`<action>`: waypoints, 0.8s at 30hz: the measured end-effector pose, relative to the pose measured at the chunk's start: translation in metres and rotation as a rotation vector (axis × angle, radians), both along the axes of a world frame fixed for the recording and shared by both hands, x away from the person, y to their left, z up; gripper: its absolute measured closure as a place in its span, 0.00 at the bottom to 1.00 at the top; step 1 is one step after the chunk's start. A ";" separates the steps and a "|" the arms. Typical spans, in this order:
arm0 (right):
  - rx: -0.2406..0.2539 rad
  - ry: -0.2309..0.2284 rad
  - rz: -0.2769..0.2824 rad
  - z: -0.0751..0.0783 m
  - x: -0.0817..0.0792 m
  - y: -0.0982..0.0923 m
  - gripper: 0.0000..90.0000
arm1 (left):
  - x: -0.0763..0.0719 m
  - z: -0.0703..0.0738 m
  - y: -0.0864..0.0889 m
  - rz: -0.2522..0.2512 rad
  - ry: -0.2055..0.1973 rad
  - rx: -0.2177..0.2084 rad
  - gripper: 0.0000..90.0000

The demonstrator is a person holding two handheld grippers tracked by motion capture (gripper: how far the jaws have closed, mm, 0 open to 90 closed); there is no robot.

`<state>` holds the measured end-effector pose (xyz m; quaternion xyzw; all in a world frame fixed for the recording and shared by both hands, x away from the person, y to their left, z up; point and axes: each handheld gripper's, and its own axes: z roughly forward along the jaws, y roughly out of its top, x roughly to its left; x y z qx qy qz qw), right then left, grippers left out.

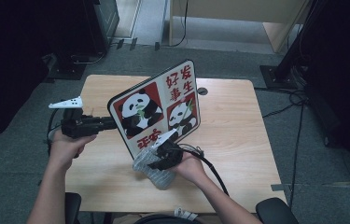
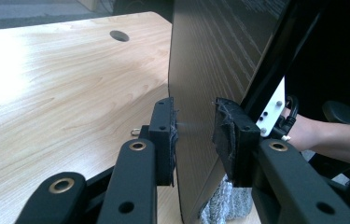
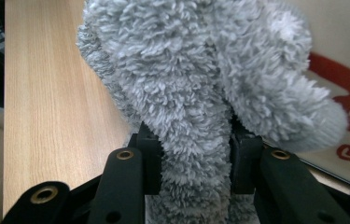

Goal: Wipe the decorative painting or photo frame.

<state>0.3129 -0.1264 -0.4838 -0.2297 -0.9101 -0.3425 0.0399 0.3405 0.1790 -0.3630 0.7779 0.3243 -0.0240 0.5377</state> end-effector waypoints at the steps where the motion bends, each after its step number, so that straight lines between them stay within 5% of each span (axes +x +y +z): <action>1: 0.000 0.001 0.001 0.000 0.000 0.000 0.72 | 0.000 0.000 0.000 0.000 0.001 0.000 0.76; 11: 0.004 -0.010 0.014 0.012 -0.001 -0.001 0.73 | 0.000 0.001 0.000 0.006 -0.004 0.007 0.74; 24: 0.087 -0.083 0.044 0.059 -0.007 0.001 0.73 | 0.001 0.002 0.002 0.016 -0.008 0.011 0.67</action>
